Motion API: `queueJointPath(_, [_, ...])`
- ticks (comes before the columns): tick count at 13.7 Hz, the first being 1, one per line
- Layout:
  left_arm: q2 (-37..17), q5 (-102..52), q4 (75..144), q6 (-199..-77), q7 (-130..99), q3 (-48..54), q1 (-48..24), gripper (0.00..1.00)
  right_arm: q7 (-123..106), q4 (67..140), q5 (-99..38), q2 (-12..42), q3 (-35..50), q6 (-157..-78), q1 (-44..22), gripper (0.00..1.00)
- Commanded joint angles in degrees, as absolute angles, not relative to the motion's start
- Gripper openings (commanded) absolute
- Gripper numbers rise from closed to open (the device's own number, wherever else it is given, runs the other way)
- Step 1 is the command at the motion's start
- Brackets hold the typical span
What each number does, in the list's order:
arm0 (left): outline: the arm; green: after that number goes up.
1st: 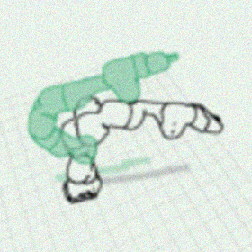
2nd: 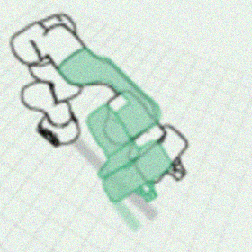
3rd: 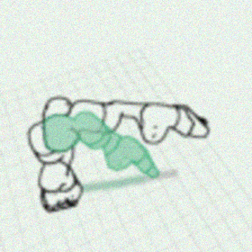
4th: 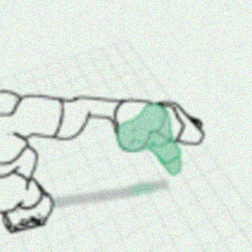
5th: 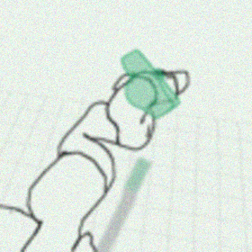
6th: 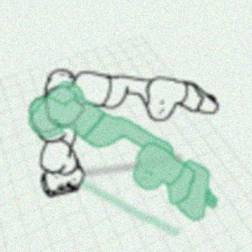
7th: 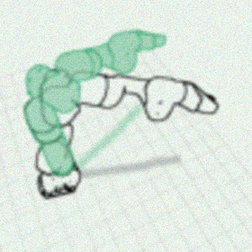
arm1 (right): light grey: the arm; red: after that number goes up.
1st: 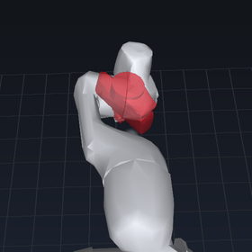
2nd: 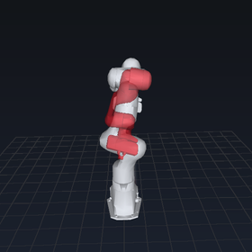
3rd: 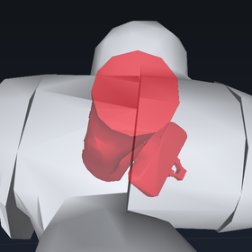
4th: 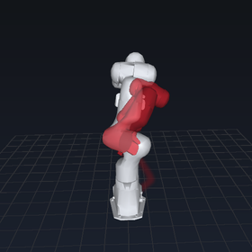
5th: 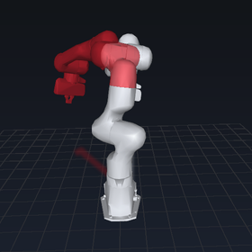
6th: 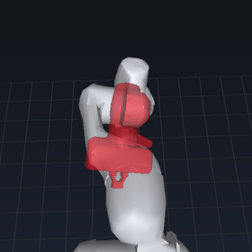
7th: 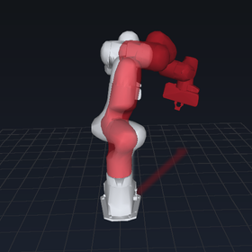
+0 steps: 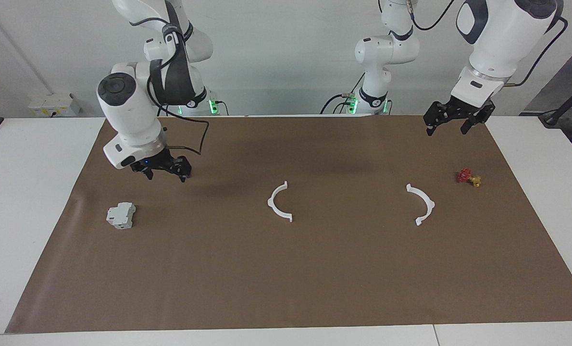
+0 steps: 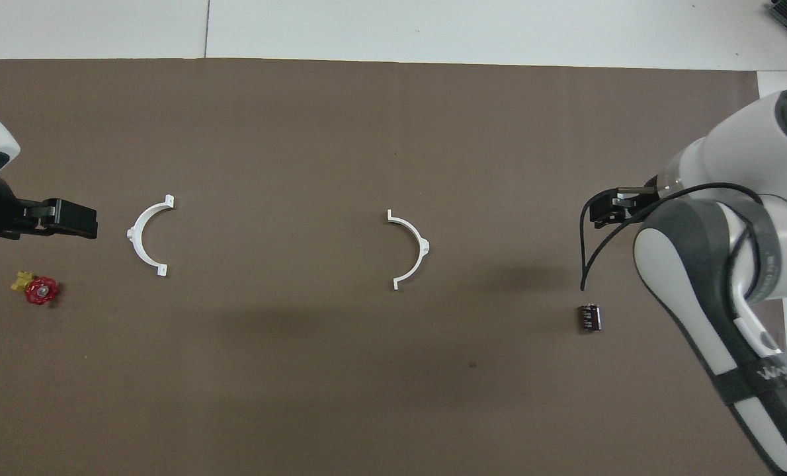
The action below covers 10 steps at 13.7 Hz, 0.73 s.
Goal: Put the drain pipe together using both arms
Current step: 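Release the clamp half and withdraw the right gripper to rest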
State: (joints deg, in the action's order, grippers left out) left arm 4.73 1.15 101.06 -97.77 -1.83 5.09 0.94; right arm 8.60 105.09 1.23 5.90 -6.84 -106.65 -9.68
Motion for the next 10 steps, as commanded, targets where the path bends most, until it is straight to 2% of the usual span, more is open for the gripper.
queueJointPath(1, [10.8, 0.3, 115.2, -111.6, -3.4, 5.4, 2.7, 1.00, 2.4, 106.3, 1.0, 1.9, -6.0, -103.5, -5.0, 1.00])
queueJointPath(3, [8.4, 0.3, 117.2, -117.0, -7.4, 5.4, 3.0, 1.00, 1.1, 105.6, 1.0, -0.1, -6.1, -101.7, -3.0, 1.00])
queueJointPath(6, [3.4, 0.3, 120.2, -124.6, -12.0, 5.4, 3.5, 1.00, 1.1, 97.6, 1.1, 0.3, -6.2, -94.3, -2.9, 1.00])
queueJointPath(10, [0.3, 0.3, 125.7, -134.6, -13.8, 5.4, 4.9, 1.00, 1.0, 89.1, 2.1, -0.2, -5.9, -84.4, -3.1, 1.00])
